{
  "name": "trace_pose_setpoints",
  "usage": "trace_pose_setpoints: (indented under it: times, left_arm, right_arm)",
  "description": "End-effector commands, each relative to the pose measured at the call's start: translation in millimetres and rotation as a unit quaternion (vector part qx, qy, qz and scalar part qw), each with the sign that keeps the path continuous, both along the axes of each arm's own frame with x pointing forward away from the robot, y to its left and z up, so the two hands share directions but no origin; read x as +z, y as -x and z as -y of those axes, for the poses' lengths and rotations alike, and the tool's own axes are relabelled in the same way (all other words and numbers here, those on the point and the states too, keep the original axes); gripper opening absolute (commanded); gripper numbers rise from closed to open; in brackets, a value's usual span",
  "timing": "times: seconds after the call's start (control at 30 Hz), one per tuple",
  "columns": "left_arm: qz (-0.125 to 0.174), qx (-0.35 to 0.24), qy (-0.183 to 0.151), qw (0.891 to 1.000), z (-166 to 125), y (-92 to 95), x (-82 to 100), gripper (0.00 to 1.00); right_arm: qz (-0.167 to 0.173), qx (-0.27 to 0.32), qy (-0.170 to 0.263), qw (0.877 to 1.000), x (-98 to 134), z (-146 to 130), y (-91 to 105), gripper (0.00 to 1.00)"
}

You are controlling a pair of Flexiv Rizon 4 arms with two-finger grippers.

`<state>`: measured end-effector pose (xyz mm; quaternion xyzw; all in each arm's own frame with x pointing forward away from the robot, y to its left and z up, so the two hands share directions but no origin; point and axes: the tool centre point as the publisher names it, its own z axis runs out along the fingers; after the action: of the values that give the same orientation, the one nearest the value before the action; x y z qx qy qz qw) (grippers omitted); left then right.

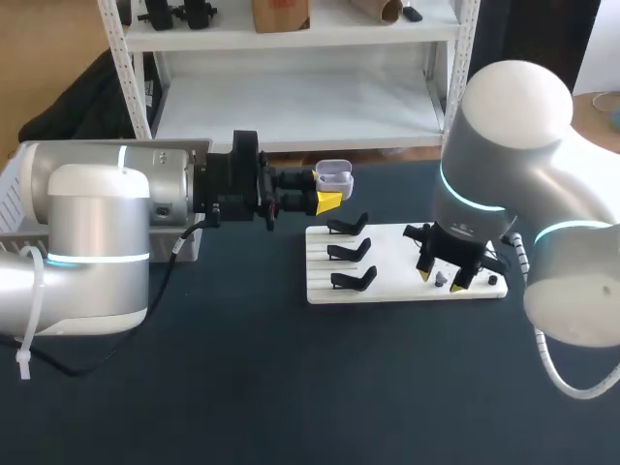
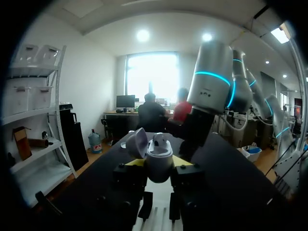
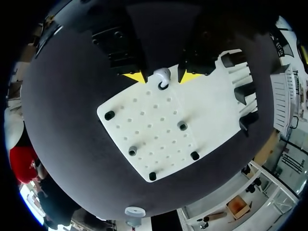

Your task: Pick up each earbud case from the left stands, insert the matching earbuds, close the lid, and place the case in the box.

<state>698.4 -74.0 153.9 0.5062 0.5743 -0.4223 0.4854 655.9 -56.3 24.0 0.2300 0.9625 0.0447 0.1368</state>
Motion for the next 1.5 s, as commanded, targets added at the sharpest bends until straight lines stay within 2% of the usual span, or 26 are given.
trace_pose_setpoints:
  times: [0.03, 0.1, 0.23, 0.43, 0.8, 0.87, 0.9, 0.93, 0.97, 1.17, 1.33, 1.5]
  left_arm:
    - [0.001, 0.002, 0.001, 1.0, 0.2, 0.9, -0.5, 0.0]
    - [0.001, 0.002, 0.001, 1.0, 0.2, 0.9, -0.5, 0.0]
    - [0.001, 0.002, 0.001, 1.0, 0.2, 0.9, -0.5, 0.0]
    - [0.001, 0.002, 0.001, 1.0, 0.2, 0.9, -0.5, 0.0]
    - [0.001, 0.002, 0.001, 1.0, 0.2, 0.9, -0.5, 0.0]
    - [0.001, 0.002, 0.001, 1.0, 0.2, 0.9, -0.5, 0.0]
    - [0.001, 0.002, 0.001, 1.0, 0.2, 0.9, -0.5, 0.0]
    - [0.001, 0.002, 0.001, 1.0, 0.2, 0.9, -0.5, 0.0]
    - [0.001, 0.002, 0.001, 1.0, 0.2, 0.9, -0.5, 0.0]
    - [0.001, 0.002, 0.001, 1.0, 0.2, 0.9, -0.5, 0.0]
    - [0.001, 0.002, 0.001, 1.0, 0.2, 0.9, -0.5, 0.0]
    - [0.001, 0.002, 0.001, 1.0, 0.2, 0.9, -0.5, 0.0]
  right_arm:
    - [-0.003, 0.0, 0.002, 1.0, -3.0, -3.1, -2.0, 0.39]
    - [-0.003, 0.001, 0.002, 1.0, -3.1, -3.4, -2.0, 0.38]
    - [-0.003, -0.001, 0.003, 1.0, -3.0, -3.2, -3.5, 0.3]
    - [-0.002, -0.002, 0.004, 1.0, -2.6, -1.9, -5.0, 0.32]
    - [-0.002, -0.005, 0.007, 1.0, -2.2, 1.4, -7.3, 0.28]
    - [-0.002, -0.004, 0.008, 1.0, -2.0, 1.4, -7.3, 0.22]
    - [-0.002, -0.004, 0.008, 1.0, -1.9, 1.3, -7.3, 0.16]
    - [-0.001, -0.004, 0.009, 1.0, -1.8, 1.3, -7.3, 0.02]
    - [-0.001, -0.004, 0.009, 1.0, -1.8, 1.3, -7.2, 0.0]
    - [-0.003, -0.005, 0.012, 1.0, -1.3, 1.4, -4.5, 0.0]
    - [-0.003, -0.007, 0.007, 1.0, 12.9, 3.2, -1.5, 0.0]
    - [-0.019, -0.005, 0.009, 1.0, 29.5, 4.9, 3.6, 0.0]
